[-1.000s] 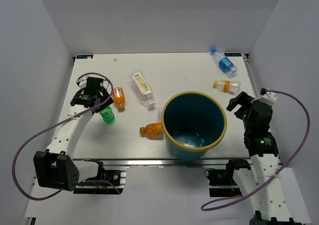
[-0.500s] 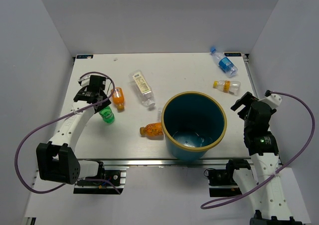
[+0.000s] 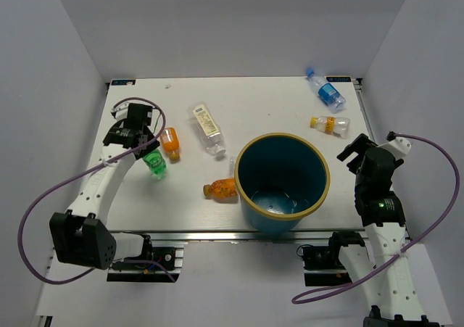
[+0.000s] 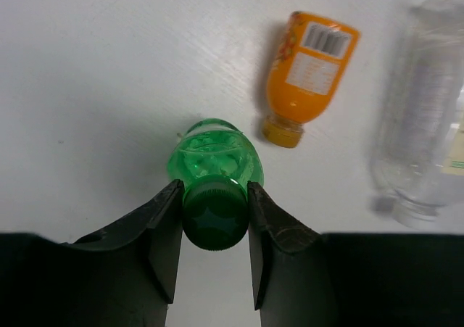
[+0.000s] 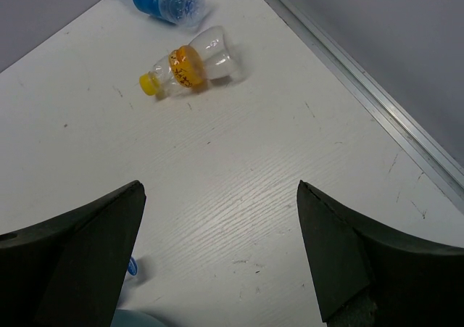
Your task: Put the plastic bottles in the bin
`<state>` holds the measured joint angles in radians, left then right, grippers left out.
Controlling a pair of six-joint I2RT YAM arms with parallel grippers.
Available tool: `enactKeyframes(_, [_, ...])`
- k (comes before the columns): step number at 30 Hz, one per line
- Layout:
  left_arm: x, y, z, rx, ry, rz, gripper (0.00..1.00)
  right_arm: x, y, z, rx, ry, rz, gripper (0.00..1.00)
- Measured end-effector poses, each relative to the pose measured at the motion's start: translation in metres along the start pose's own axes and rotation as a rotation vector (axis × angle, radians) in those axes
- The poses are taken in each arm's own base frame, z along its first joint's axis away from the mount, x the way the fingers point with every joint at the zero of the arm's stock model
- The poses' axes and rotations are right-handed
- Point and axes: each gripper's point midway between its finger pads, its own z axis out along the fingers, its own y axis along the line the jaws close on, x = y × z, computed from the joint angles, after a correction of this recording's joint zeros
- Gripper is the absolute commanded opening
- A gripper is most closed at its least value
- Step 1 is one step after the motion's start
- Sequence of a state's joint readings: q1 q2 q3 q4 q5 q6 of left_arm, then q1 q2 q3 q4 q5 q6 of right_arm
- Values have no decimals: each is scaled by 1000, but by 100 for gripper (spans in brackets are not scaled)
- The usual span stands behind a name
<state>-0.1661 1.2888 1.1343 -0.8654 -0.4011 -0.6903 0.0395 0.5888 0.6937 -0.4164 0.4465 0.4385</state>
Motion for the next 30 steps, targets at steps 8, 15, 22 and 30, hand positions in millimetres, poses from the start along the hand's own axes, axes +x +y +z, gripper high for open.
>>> enactKeyframes(8, [-90,-61,-139,528,-255,-120,0,1,1,1,-4,3,-3,89])
enactKeyframes(15, [-127,-134,-280,1163,-365,-86,0,1,4,6,-11,7,-9,89])
enactKeyframes(22, [-70,-222,-319,1419,-166,85,0,12,7,16,-13,57,-40,89])
enactKeyframes(30, [19,-274,-344,1496,7,293,0,16,9,22,-8,72,-51,89])
